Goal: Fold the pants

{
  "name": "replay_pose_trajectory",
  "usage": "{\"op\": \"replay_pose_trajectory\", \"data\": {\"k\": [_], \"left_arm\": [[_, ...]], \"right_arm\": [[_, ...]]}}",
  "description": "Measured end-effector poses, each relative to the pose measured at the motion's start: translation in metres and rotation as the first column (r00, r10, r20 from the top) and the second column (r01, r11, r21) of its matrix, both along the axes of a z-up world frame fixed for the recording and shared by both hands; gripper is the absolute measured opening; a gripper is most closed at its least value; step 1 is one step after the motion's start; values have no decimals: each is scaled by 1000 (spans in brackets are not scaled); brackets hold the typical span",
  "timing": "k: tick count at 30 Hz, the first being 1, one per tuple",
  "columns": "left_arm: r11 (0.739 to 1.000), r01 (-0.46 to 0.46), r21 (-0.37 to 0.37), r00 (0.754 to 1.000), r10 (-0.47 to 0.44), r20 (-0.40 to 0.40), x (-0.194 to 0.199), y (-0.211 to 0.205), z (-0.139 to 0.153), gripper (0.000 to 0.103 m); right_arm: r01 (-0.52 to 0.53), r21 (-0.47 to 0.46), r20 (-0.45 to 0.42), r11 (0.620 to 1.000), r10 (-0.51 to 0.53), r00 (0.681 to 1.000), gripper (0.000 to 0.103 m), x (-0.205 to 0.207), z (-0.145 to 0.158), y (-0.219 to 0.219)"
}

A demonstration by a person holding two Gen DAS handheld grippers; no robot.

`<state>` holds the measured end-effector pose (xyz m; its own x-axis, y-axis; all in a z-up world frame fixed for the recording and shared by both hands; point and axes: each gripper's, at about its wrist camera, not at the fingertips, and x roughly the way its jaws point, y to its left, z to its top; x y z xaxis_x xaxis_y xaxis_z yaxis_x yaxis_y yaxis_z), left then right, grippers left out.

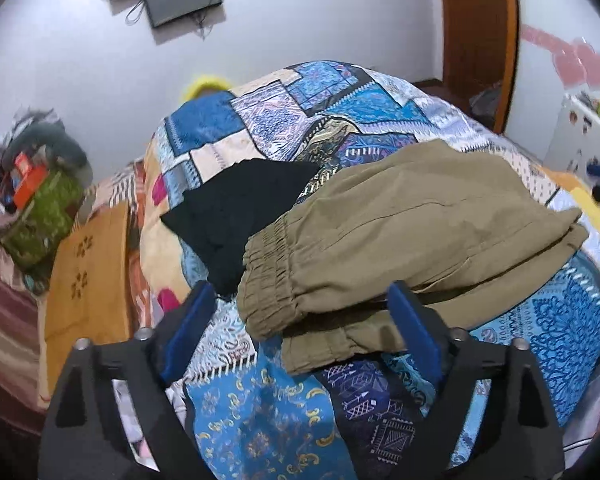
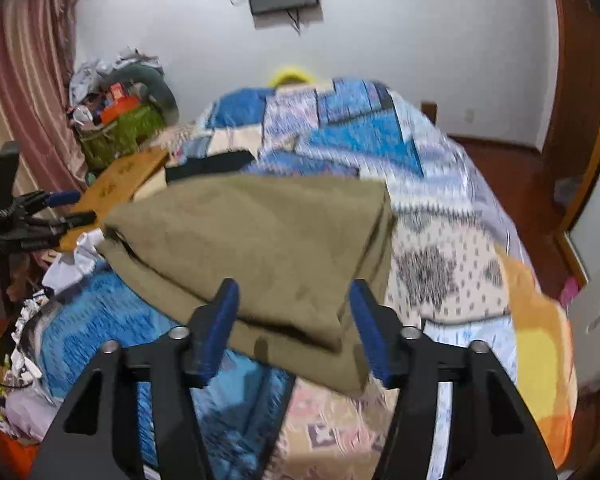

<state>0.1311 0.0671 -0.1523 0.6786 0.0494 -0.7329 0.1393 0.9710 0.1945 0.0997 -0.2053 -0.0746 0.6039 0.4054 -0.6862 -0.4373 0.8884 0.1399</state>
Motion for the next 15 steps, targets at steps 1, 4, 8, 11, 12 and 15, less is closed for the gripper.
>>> {"op": "replay_pose_trajectory", "data": {"k": [1,4,8,11,12,15], "left_arm": [[1000,14,28,1000,-14,-10,3,-5,-3,92],[994,58,97,997,-53,-54,10,-19,-18,92],[981,134,140,987,-120,-103,20,-38,-34,92],[965,183,187,980,-164,-110,25,-54,-41,92],[961,194,198,979,-175,-107,28,-58,-41,92],[965,202,164,976,-186,-109,36,-60,-37,92]], "right_arm": [[-10,-1,8,1000,10,1000,66,1,1,4],[-67,-10,23,998,68,997,74,6,3,22],[-138,-36,-2,990,138,990,75,14,-9,47],[-188,-65,-43,980,185,982,75,21,-25,65],[-199,-71,-51,977,196,979,75,21,-27,69],[-244,-92,-83,965,237,968,75,24,-40,85]]}}
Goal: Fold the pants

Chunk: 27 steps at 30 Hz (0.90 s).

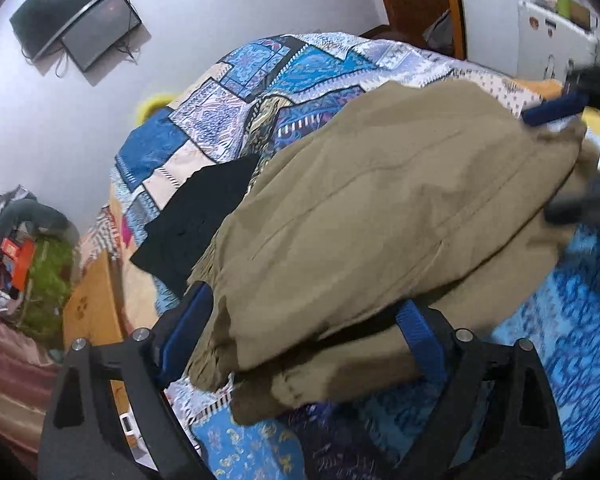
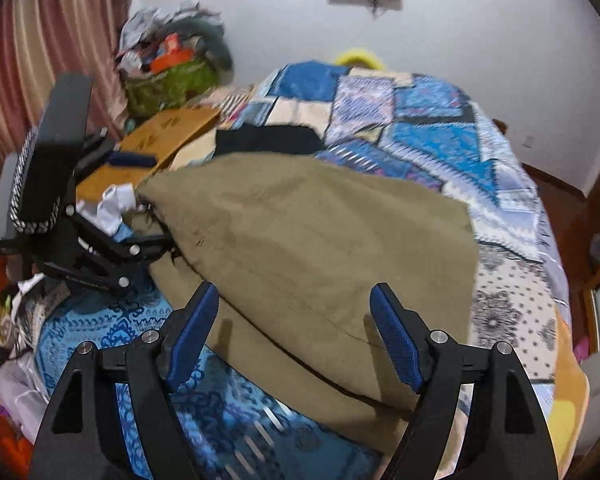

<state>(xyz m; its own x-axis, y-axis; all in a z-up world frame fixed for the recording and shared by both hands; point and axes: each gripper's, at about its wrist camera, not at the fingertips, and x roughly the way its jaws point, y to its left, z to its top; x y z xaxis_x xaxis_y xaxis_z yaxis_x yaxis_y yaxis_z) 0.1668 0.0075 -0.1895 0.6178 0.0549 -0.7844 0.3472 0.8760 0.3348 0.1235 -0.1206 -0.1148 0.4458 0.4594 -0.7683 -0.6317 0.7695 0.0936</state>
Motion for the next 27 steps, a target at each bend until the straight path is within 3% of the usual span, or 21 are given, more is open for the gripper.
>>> {"op": "replay_pose_trajectory", "data": {"k": [2,7,9,11,14,16,19,27], "left_arm": [[999,-9,-43,1000,8,-6,8,4,7,89],[985,-35,-170,999,27,-45,22,16,23,69],[981,-36,-189,998,27,-51,21,17,25,64],[983,-27,-181,999,19,-47,18,15,23,58],[988,-4,-158,999,-2,-37,10,11,20,38],[990,7,-142,1000,-9,-15,3,9,22,25],[989,17,-144,1000,-14,17,-7,5,30,19],[975,26,-219,1000,-24,10,-29,-3,40,17]], "right_arm": [[-21,-11,-15,1000,21,1000,75,2,-4,7],[-86,-66,-19,994,85,996,75,9,-8,24],[-90,-88,-5,992,90,996,70,12,-8,28],[-94,-96,9,991,96,995,48,15,-7,29],[-86,-71,27,994,89,996,26,16,0,26],[-84,-56,52,995,87,995,20,13,8,22],[-97,-51,96,994,102,990,12,4,19,19],[-86,-50,122,995,91,988,10,-13,26,8]]}}
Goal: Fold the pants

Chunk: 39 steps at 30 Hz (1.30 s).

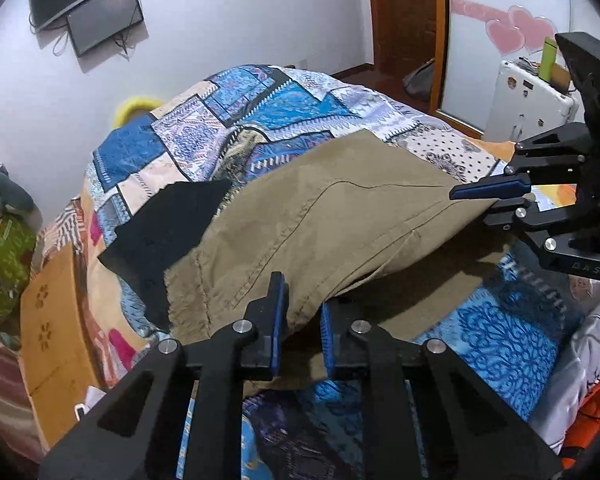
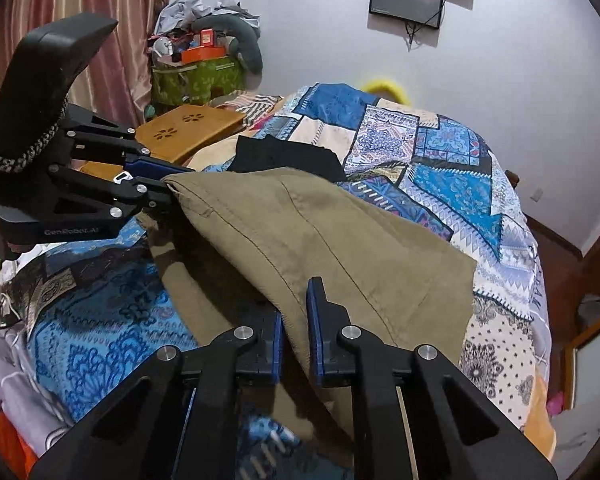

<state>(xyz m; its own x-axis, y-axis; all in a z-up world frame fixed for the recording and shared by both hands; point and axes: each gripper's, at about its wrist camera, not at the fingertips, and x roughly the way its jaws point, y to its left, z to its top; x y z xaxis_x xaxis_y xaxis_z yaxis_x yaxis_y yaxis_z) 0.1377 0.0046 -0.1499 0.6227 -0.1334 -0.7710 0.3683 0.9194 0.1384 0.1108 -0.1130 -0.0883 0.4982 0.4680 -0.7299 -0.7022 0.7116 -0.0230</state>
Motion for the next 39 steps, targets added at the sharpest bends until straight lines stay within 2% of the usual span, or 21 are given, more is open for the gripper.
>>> {"op": "replay_pose_trajectory", "data": {"k": [9,12,16,21,24,26,28,31,34,37,39], "left_arm": [[999,-16,-37,994,12,-107,-6,1,-36,19],[999,-25,-45,994,21,-108,-13,6,-38,21],[998,-39,-51,995,34,-95,-22,15,-28,26],[989,-83,-124,996,78,-45,-30,40,0,36],[980,-135,-149,991,136,-5,-26,55,15,46],[970,-187,-153,981,191,10,-19,66,19,52],[958,-232,-169,972,235,1,-8,75,19,56],[936,-296,-189,955,291,-54,10,88,8,56],[930,-319,-181,947,305,-103,21,91,-9,56],[936,-322,-143,942,302,-144,26,89,-30,56],[939,-331,-92,935,314,-163,26,87,-46,57]], "right_arm": [[35,-3,-87,999,-35,996,11,-7,-27,-2],[37,-10,-103,999,-38,994,15,-11,-30,-2],[37,-19,-105,999,-38,994,17,-19,-23,-5],[48,88,-128,995,-37,991,23,-24,0,-18],[79,149,-118,986,-62,991,33,-21,12,-21],[115,193,-120,975,-93,988,46,-14,17,-21],[158,221,-146,963,-127,981,47,-1,15,-19],[185,242,-211,953,-134,968,47,16,4,-14],[207,217,-280,954,-142,950,47,29,-16,-5],[207,173,-336,963,-140,932,47,30,-35,-3],[209,140,-363,968,-146,920,47,29,-48,-7]]}}
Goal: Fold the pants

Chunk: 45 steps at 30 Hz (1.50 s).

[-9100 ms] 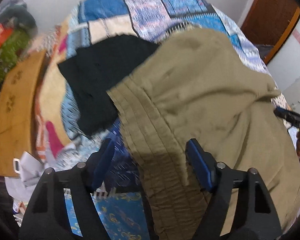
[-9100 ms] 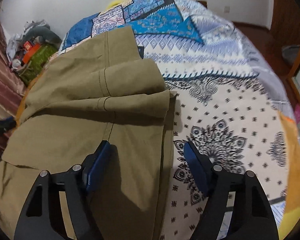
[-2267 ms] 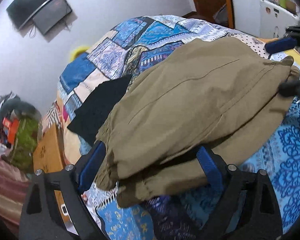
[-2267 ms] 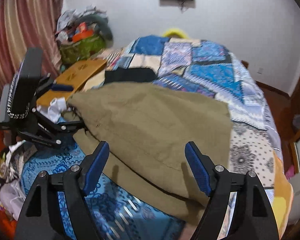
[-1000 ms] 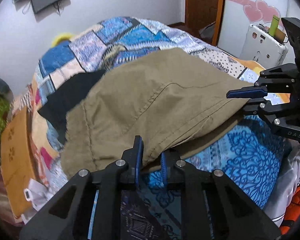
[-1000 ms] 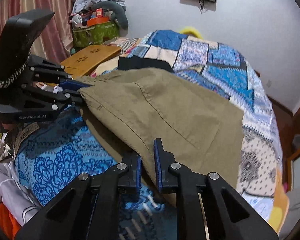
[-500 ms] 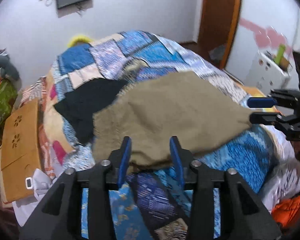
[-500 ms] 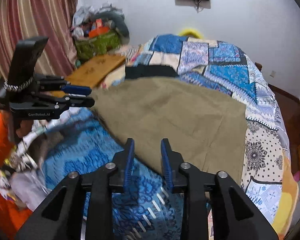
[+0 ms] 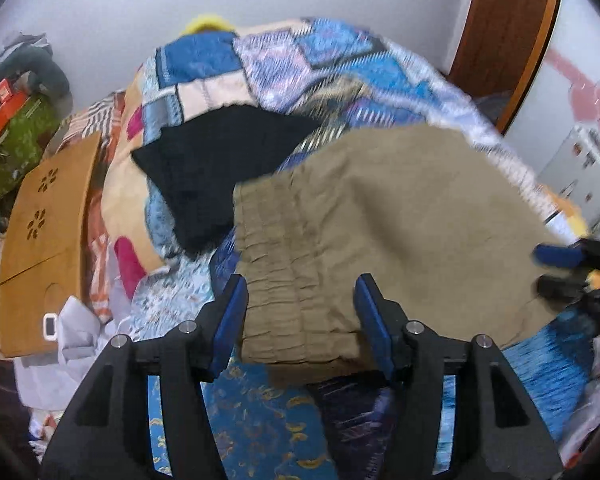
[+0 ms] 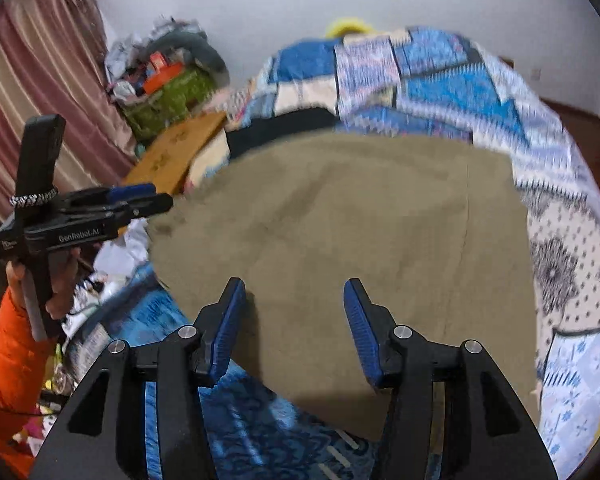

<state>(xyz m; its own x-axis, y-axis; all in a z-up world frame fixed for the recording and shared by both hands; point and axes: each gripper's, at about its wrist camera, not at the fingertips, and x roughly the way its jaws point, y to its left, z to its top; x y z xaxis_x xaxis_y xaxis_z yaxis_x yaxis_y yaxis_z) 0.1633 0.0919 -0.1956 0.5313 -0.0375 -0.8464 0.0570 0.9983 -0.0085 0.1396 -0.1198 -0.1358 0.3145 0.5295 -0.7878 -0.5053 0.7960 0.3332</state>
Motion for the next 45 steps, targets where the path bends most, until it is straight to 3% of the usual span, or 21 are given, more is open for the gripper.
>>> {"op": "replay_pose_trajectory", "data": {"k": [8,13,16,19,22,24,28,31,36,45], "left_arm": [[999,-29,-42,1000,29,1,-13,15,-9,66],[999,-25,33,999,24,24,-16,6,-11,67],[997,-22,70,999,20,33,-17,1,-11,67],[996,-21,85,999,18,33,-18,0,-13,68],[996,-22,83,999,20,28,-18,1,-13,68],[996,-23,82,999,20,26,-18,1,-13,68],[999,-40,29,999,40,-10,-12,8,-5,68],[999,-46,17,999,46,-12,-4,14,7,69],[992,-87,91,996,84,28,21,25,23,76],[988,-134,76,991,134,10,87,37,19,85]], "right_arm": [[88,-17,10,996,-87,996,45,-10,3,-51],[167,-59,40,984,-164,986,44,-23,4,-81],[202,-3,6,979,-202,979,44,-31,0,-104],[238,-54,47,970,-236,971,46,-38,1,-112],[288,-81,42,954,-286,957,46,-45,-6,-131],[307,-44,4,951,-307,952,46,-46,-11,-140],[290,-52,-2,956,-290,957,46,-45,-7,-139],[262,-66,7,963,-262,965,46,-38,2,-136],[264,-57,72,963,-259,963,47,-17,18,-137],[291,-21,96,956,-288,953,55,56,15,-135]]}}
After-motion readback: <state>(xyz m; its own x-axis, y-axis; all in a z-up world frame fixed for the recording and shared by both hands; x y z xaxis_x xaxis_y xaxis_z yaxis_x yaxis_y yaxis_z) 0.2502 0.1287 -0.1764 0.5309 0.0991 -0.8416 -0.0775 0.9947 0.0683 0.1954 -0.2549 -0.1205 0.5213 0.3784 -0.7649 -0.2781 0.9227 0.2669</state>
